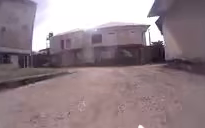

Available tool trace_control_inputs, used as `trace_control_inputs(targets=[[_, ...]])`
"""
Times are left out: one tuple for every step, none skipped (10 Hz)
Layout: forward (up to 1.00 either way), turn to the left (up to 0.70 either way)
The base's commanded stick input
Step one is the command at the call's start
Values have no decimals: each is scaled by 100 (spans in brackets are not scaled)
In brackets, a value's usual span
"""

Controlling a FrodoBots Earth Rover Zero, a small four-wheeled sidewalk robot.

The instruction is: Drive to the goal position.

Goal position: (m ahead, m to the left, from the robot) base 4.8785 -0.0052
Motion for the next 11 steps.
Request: trace_control_inputs(targets=[[100,0],[100,0],[100,0],[100,0],[100,0],[100,0],[100,0],[100,0],[100,0],[100,0],[100,0]])
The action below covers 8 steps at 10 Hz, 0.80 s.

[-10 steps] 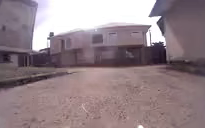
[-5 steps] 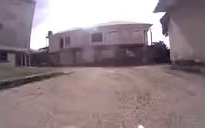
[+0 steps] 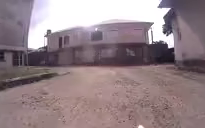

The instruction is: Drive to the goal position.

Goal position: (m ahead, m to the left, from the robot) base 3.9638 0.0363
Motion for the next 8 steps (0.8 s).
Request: trace_control_inputs(targets=[[100,0],[100,0],[100,0],[100,0],[100,0],[100,0],[100,0],[100,0]])
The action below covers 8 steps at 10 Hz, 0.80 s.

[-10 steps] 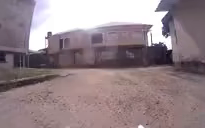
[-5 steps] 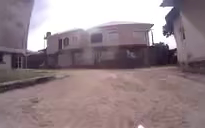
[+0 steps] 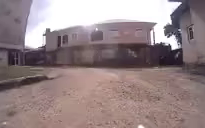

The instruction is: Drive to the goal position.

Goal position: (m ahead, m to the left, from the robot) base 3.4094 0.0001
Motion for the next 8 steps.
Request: trace_control_inputs(targets=[[100,0],[100,0],[100,0],[100,0],[100,0],[100,0],[100,0],[100,0]])
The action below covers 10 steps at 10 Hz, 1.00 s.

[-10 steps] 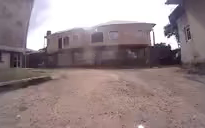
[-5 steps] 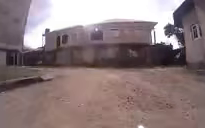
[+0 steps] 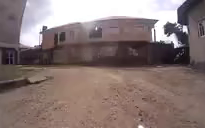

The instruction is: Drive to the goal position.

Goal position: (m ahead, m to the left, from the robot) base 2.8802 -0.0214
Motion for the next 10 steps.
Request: trace_control_inputs(targets=[[100,0],[100,0],[100,-1],[100,-16],[100,-22],[100,-5],[100,0],[100,0],[100,0],[100,0]])
